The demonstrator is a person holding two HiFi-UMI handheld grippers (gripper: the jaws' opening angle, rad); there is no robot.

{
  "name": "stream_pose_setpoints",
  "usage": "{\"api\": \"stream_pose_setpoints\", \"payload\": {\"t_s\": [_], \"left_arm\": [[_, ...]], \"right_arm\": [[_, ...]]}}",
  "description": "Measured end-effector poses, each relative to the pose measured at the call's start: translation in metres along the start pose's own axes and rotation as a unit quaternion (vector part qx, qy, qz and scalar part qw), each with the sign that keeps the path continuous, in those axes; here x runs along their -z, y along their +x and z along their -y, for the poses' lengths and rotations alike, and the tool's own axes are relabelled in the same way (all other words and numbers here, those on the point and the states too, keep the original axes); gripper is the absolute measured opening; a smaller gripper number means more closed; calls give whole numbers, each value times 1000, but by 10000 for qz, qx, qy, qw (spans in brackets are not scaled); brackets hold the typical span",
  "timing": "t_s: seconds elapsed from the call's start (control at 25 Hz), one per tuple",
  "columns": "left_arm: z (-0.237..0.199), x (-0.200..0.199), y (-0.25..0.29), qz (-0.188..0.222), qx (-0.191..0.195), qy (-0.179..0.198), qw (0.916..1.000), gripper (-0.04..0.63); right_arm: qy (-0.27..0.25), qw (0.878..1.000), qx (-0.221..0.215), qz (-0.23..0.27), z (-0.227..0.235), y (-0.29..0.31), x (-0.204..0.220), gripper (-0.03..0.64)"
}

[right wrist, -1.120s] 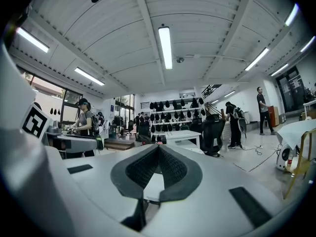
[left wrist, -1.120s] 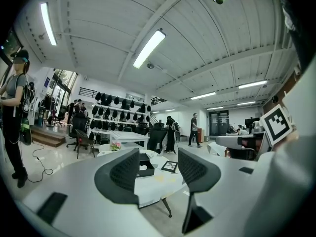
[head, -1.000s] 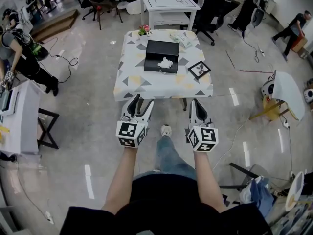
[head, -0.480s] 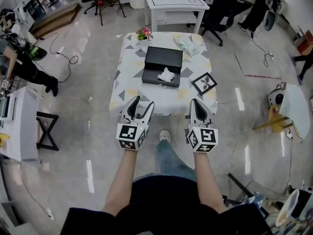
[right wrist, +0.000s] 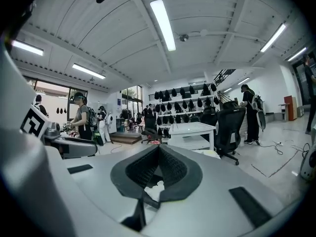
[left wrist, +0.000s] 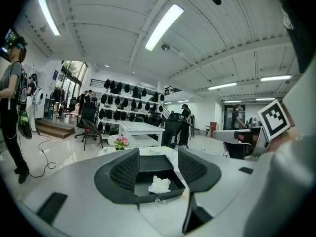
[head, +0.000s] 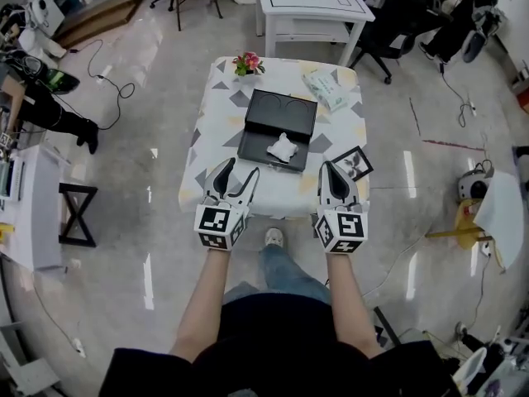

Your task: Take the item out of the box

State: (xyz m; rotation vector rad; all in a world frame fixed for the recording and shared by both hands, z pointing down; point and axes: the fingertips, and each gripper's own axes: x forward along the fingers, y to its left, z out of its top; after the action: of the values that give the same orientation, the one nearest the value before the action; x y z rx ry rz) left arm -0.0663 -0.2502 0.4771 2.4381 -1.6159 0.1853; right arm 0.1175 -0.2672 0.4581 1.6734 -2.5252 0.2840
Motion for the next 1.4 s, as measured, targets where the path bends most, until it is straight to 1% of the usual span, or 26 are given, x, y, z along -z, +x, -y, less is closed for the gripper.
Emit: {"api": "stream_pose_setpoints", "payload": {"t_s": [0.24, 0.52, 0.92, 1.08, 1.24, 1.4], "left_arm": [[-13, -7, 43, -34, -68, -46, 10000, 239], [-23, -5, 66, -116, -54, -105, 9999, 239], [-29, -13, 91, -237, 326, 24, 9992, 239], [-30, -13, 106, -314, 464, -9, 9984, 239], [-30, -4, 124, -505, 551, 48, 9972, 239], [-27, 21, 146, -962, 642, 120, 9932, 239]], "right_arm": [[28, 9999, -133, -66, 19, 49, -7, 3], [52, 9997, -189, -146, 25, 80, -7, 3], [92, 9998, 11, -165, 23, 98, -13, 3], [53, 9997, 55, -233, 23, 108, -13, 3], [4, 9994, 8, -333, 22, 122, -10, 3], [28, 9987, 10, -511, 29, 136, 2, 3]]}}
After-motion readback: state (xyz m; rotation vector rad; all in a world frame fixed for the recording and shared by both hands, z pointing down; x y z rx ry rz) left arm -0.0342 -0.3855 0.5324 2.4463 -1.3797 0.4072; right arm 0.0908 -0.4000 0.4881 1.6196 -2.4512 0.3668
